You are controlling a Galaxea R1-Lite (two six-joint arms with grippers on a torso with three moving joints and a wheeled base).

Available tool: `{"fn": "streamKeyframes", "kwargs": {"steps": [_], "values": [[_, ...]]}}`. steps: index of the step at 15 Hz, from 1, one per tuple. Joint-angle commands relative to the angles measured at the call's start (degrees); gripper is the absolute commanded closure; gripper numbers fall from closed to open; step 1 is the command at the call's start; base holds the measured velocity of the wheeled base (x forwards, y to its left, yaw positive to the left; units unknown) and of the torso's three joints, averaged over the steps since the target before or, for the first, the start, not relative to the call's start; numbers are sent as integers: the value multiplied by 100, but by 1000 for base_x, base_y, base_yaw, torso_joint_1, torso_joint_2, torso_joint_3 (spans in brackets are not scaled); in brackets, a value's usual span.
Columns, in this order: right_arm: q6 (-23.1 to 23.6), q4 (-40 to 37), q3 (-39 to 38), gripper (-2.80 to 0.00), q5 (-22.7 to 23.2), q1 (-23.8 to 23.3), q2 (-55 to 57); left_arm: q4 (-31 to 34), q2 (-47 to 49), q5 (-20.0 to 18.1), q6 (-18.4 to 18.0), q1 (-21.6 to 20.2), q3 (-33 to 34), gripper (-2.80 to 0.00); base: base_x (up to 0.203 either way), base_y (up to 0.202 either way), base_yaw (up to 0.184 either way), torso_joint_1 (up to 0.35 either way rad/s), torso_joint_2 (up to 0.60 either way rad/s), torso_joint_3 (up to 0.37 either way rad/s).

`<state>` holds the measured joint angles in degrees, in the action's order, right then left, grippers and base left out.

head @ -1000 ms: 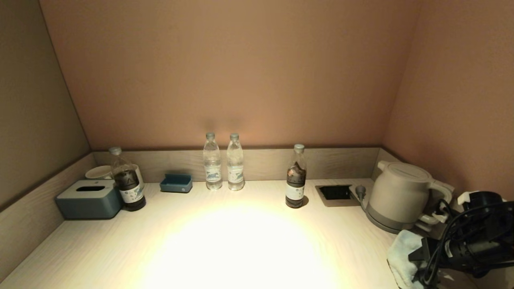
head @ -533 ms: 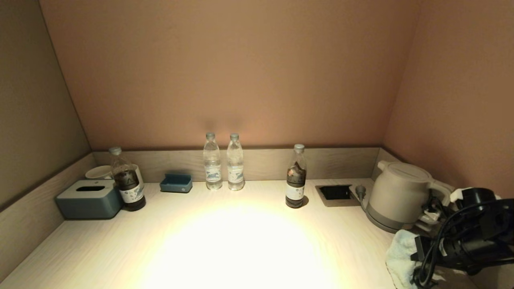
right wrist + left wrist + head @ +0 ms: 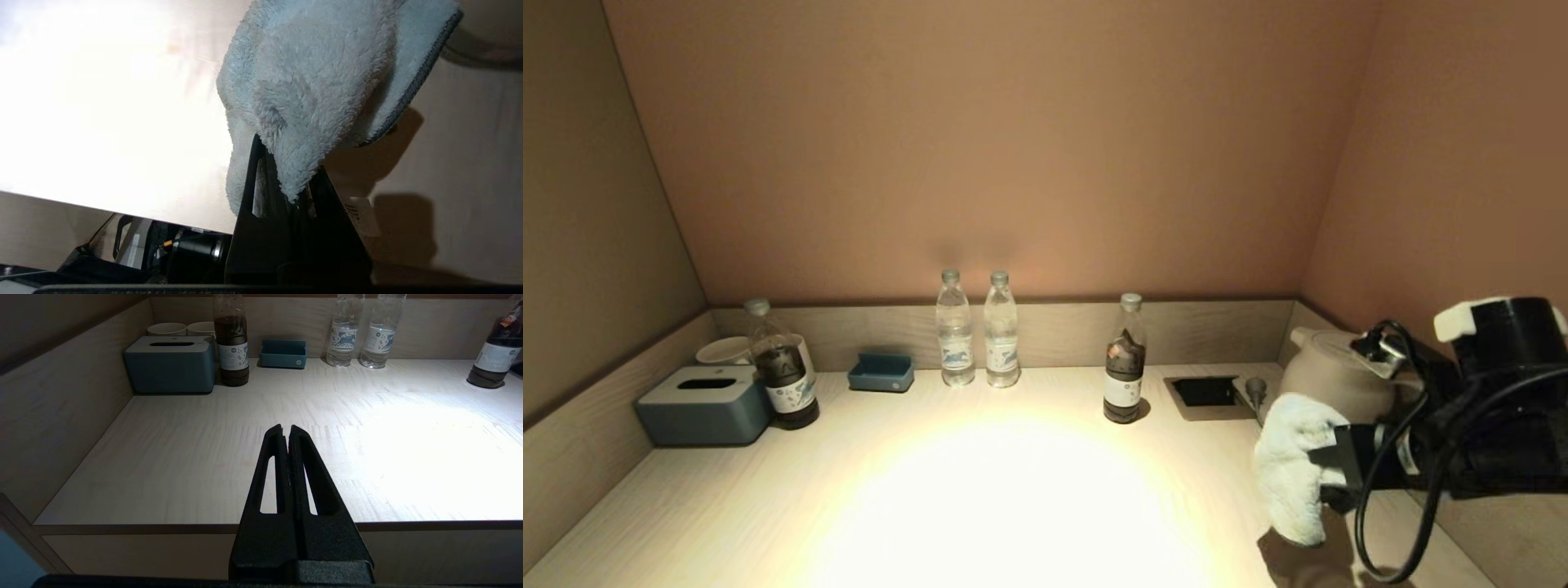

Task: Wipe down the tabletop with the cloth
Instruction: Sweep the stains on the table

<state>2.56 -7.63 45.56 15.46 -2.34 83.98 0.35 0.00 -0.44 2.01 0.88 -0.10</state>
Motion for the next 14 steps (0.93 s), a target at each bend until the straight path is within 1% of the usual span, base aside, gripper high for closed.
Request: {"fn": "streamKeyframes", "kwargs": {"steps": [1,4,5,9,12,14], "values": [[-402,-275,252,0,12,569,-767,0,0,0,1,0,1,0,0,0,0,0,0,0],[-880,-388,847,0,4,1282,-862,9,0,0,10,0,1,0,0,0,0,0,0,0],[-958,-393,986,0,3,1400,-757,0,0,0,1,0,1,0,0,0,0,0,0,0],[-977,-345,1374,0,-55,1446,-325,8,0,0,10,0,1,0,0,0,0,0,0,0],[-947,-409,2219,0,-531,1446,288,6,0,0,7,0,1,0,0,0,0,0,0,0],[-907,-782,2700,0,-730,1440,622,0,0,0,1,0,1,0,0,0,0,0,0,0]]}}
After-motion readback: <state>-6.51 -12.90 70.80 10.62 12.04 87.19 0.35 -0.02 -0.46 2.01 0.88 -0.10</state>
